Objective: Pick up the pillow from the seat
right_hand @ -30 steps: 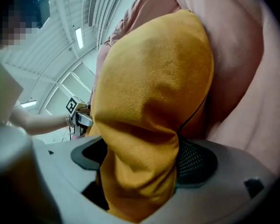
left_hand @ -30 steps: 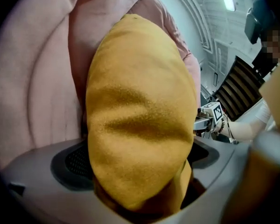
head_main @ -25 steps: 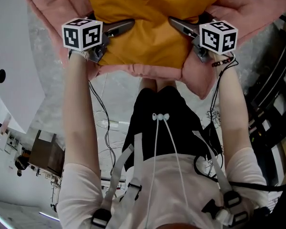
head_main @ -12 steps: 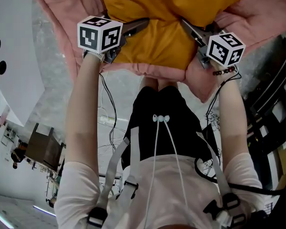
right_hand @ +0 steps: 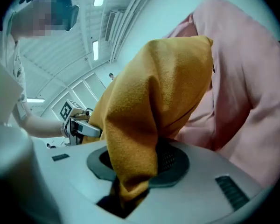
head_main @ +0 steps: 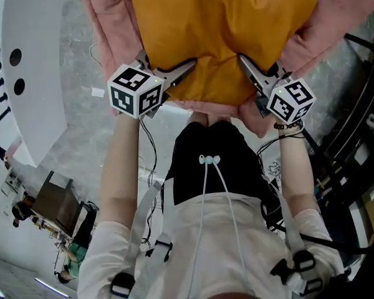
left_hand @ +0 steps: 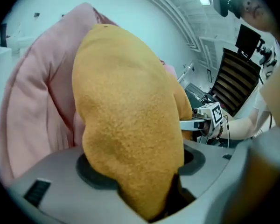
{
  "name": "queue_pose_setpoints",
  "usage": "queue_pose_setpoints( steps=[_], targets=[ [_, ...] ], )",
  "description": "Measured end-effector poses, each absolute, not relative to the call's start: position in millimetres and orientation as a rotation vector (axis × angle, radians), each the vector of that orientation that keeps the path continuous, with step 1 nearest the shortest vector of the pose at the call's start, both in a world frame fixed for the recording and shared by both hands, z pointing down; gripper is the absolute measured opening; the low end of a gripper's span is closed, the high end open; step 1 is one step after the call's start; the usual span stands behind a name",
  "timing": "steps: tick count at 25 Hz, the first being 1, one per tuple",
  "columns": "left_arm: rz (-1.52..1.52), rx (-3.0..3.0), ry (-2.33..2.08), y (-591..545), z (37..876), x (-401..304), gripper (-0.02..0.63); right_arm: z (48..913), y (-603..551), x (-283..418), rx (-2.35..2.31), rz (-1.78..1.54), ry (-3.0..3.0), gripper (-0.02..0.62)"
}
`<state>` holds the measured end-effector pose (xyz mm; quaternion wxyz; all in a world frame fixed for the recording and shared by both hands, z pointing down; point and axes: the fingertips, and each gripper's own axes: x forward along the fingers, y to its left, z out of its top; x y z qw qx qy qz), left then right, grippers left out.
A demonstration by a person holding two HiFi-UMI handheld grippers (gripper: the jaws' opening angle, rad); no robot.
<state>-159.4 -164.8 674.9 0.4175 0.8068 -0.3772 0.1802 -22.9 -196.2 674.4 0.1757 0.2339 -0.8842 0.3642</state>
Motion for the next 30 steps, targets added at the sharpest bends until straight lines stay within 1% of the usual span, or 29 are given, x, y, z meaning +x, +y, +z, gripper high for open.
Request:
queue_pose_setpoints(
  steps=[6,13,17,30],
  targets=[
    [0.42,2.143,-1.03,-169.8,578.0,-157.4,0.33,577.1,-202.5,-20.6,0.682,0.883,-2.632,0.144],
    [0.34,2.304,-1.078,-182.3,486.7,-139.5,0.33,478.7,-214.5,-5.9,0.722,0.685,-2.73,0.144],
    [0.305,2.378,-1.112,-184.6,443.0,-130.3,0.327,432.1,-214.0,1.7,0.753,0.588,-2.768,0.146],
    [0.272,2.728,-1.165,-212.1,300.7,-141.9,0.327,293.4,-220.8,-9.2,0.959,0.244,-2.922,0.146]
  ],
)
